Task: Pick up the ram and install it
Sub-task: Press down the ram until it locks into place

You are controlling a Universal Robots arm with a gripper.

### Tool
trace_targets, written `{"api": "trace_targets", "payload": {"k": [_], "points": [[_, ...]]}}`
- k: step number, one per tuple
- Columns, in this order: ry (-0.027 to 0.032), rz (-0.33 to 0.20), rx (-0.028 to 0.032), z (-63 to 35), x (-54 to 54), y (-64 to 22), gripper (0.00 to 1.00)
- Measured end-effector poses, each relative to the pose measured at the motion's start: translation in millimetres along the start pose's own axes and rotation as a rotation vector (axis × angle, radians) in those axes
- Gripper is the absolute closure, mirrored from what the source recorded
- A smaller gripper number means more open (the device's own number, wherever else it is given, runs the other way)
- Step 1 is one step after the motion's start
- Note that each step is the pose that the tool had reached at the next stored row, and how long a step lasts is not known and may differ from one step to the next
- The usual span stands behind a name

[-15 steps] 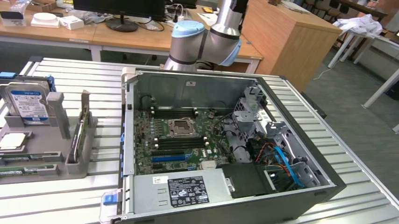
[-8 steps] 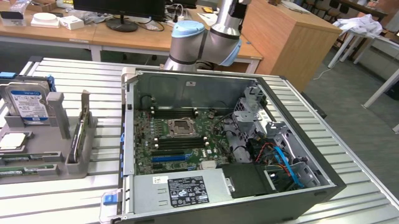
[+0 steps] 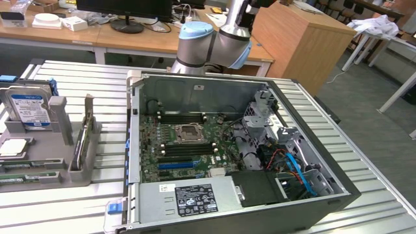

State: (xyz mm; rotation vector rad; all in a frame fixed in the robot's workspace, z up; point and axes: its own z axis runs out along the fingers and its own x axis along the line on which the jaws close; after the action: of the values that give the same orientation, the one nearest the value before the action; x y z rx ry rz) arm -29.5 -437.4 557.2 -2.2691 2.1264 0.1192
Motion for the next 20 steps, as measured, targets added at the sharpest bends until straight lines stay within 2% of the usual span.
{"api": "trace_targets", "payload": {"k": [20], "points": [[0.0,0.0,0.0,36.3,2.8,-1.1,0.9]]}}
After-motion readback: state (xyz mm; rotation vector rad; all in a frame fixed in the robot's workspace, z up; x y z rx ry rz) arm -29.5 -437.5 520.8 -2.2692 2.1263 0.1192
